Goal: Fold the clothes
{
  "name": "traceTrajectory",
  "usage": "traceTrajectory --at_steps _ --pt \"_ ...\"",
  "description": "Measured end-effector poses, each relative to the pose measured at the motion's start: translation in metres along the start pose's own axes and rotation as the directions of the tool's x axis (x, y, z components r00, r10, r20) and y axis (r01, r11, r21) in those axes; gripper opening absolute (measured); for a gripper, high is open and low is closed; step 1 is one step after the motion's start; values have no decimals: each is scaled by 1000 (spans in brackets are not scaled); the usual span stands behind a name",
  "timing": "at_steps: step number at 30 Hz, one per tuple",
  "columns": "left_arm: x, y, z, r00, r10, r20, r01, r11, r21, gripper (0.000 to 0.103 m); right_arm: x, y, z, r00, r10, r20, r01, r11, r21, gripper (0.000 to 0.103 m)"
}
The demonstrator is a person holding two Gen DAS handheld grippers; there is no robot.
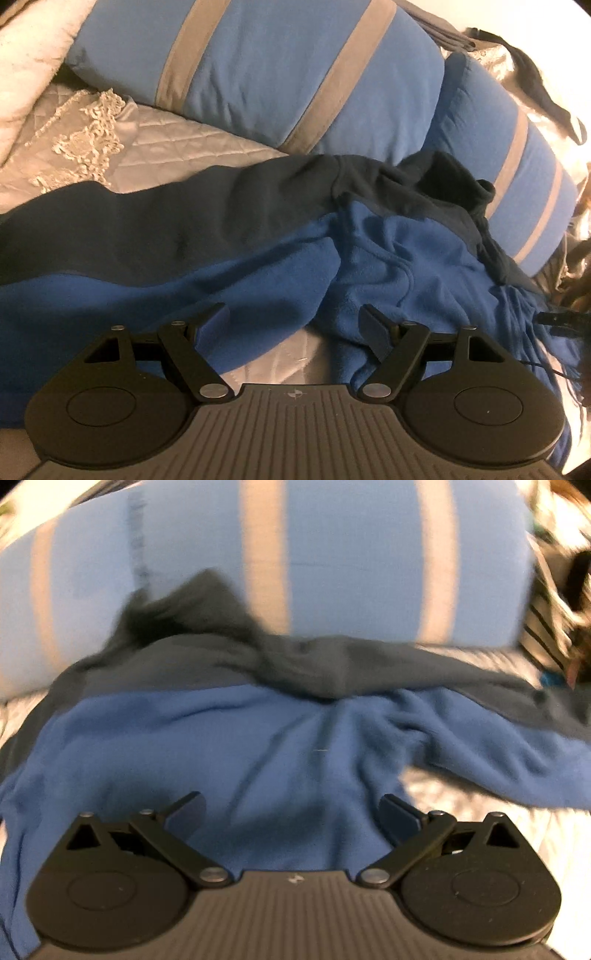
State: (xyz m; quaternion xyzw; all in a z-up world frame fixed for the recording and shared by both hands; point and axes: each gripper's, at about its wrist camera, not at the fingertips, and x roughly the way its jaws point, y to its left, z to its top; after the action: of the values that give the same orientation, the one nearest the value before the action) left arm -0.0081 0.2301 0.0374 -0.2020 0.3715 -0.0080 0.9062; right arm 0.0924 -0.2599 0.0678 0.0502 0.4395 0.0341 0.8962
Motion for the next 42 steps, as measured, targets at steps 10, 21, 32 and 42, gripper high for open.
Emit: traceTrajectory --at_steps 10,21,32,42 --pt "10 -22 3 998 -63 -29 63 998 -21 76 12 -94 -2 996 -53 -68 69 963 261 103" --pt "25 -21 -14 982 -132 -139 115 986 -125 76 17 -130 -22 990 86 -109 -64 979 195 96" --pt "39 -29 -29 966 -116 -231 106 993 -53 11 13 -117 -34 971 167 -171 -151 983 103 14" --pt "14 -23 -35 949 -47 -310 53 999 11 9 -15 -132 -42 969 176 -175 -146 974 172 6"
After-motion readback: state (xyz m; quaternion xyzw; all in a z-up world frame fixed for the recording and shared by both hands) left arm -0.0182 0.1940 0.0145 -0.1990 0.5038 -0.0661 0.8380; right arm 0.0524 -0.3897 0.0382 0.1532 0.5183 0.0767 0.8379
